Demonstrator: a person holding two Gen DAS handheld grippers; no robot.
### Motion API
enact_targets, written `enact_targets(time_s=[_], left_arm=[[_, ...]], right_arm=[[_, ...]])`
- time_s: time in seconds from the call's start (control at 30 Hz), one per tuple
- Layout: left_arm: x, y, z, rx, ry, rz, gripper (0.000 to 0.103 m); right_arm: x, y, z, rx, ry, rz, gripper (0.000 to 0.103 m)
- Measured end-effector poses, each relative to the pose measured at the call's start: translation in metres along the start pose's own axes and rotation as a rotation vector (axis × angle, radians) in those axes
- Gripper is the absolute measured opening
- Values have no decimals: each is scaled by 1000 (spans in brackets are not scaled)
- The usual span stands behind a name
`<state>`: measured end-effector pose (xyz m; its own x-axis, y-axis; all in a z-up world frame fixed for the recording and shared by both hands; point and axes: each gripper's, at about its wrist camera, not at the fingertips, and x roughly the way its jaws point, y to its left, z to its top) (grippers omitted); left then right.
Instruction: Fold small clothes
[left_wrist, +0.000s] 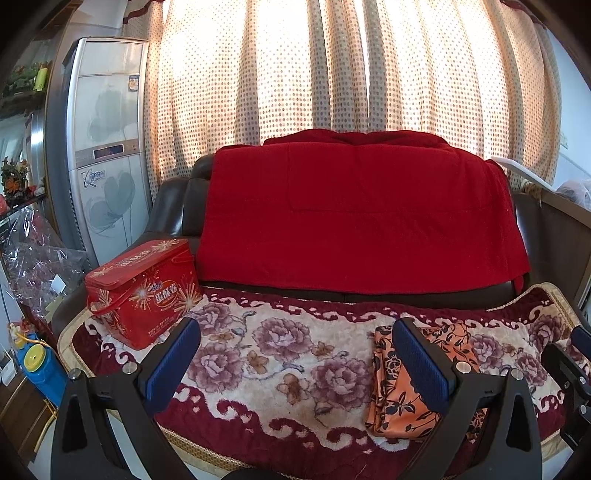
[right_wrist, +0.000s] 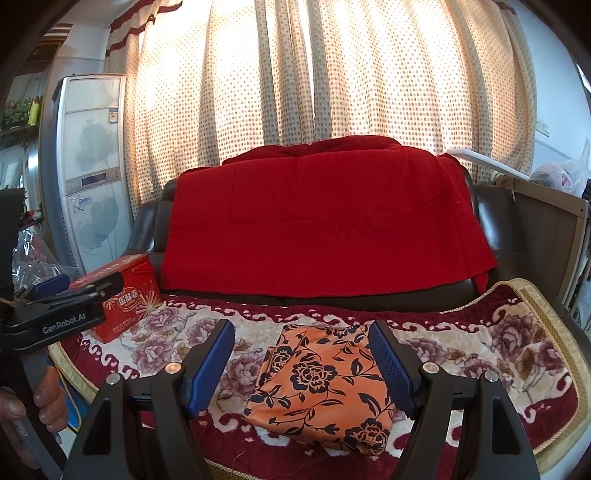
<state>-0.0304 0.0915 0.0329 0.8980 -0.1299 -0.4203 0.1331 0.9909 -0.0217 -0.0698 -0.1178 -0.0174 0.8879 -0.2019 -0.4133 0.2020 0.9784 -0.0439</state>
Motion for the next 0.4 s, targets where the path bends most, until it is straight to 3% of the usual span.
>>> enact_targets(time_s=[0.23, 0.4], left_arm=[[17, -6, 2, 9, 18, -8, 103], [43, 6, 9, -76, 28, -89, 103]], right_arm=[[19, -5, -2, 11, 28, 6, 78], [50, -25, -1, 39, 68, 39, 78]])
